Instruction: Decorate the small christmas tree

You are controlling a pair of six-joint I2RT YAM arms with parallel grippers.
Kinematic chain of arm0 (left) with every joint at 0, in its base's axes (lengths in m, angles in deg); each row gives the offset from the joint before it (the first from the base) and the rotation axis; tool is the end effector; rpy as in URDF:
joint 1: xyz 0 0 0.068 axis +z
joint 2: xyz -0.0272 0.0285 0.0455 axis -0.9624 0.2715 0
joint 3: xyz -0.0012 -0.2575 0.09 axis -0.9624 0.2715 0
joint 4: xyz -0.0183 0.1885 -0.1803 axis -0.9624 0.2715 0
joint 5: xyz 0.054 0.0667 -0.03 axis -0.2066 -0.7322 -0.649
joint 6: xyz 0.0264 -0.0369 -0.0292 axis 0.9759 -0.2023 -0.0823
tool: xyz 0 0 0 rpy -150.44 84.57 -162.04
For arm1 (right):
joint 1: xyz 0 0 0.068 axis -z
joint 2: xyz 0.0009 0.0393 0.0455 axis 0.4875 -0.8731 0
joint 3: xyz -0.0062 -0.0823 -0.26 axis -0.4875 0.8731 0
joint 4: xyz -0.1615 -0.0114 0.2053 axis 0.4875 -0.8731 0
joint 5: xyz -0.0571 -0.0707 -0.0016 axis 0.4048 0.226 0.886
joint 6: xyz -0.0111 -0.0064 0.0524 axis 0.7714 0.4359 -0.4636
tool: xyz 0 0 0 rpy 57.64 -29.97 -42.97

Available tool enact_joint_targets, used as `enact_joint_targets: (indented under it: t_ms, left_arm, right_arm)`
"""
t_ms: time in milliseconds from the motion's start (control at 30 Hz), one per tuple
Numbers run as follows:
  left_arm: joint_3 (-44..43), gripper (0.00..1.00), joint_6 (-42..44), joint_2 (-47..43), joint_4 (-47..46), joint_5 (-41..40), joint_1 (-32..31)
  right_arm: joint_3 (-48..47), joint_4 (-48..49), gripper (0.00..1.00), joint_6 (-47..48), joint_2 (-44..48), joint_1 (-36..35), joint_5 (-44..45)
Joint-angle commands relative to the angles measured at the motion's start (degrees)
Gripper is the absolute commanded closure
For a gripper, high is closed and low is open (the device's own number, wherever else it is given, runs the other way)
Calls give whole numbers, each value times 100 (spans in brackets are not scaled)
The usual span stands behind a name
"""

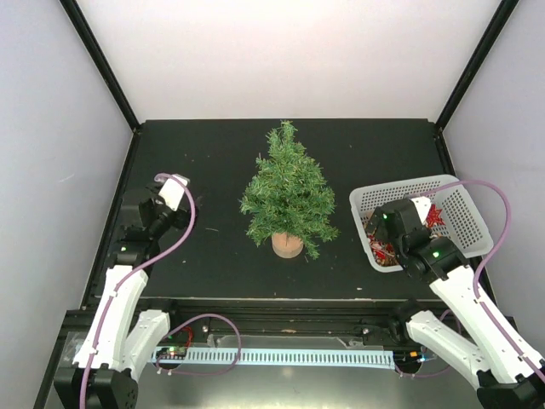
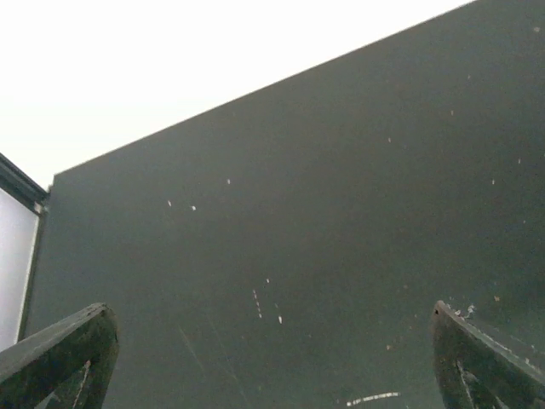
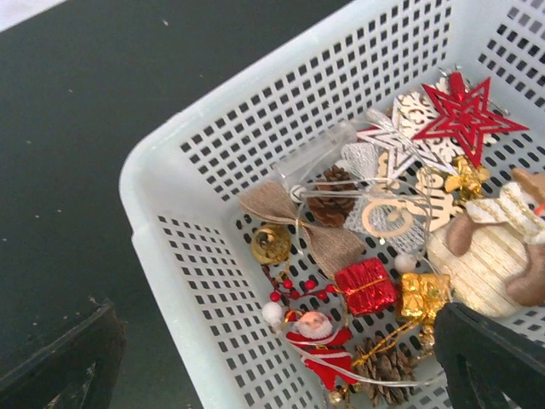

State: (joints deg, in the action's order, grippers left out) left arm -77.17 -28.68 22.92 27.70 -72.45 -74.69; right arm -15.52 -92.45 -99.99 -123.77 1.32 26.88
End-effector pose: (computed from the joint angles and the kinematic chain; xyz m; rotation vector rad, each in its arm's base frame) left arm 0.1762 -0.0083 0.2884 0.4412 1.9134 0.0058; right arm 0.1317 0.0511 0.2919 0.5382 2.2348 0.0680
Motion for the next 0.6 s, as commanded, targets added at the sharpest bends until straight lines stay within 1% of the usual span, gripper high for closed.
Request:
enact_joint_targets:
  t_ms: [0, 33, 133, 167, 267, 367, 433, 500, 567]
  left_arm:
    - [-164, 1, -110, 169, 473, -20, 26]
    - [-133, 1, -73, 145, 459, 40, 22]
    - [223, 1, 68, -22, -17, 131, 4]
    - [236, 1, 272, -61, 67, 213, 1]
    - [273, 1, 449, -121, 80, 148, 1]
    - [-19, 3, 501, 209, 537, 401, 1]
    - [-228, 4, 497, 459, 805, 525, 3]
    - [-404, 5, 532, 697, 990, 655, 3]
    - [-515, 6, 575, 811, 1112, 760, 14]
  right_arm:
    - [-148, -245, 1, -176, -12, 17, 255]
    - [-157, -235, 0, -148, 7, 17, 245]
    - [-143, -219, 1, -73, 3, 23, 214]
    - [-134, -195, 2, -51, 2, 18, 190]
    - [-70, -48, 4, 76, 4, 22, 56]
    - [-58, 103, 5, 215, -141, 26, -87]
    - [-151, 104, 10, 195, -456, 32, -212]
    - [-156, 265, 18, 219, -626, 164, -616]
    - [-49, 575, 22, 300, -656, 628, -1216]
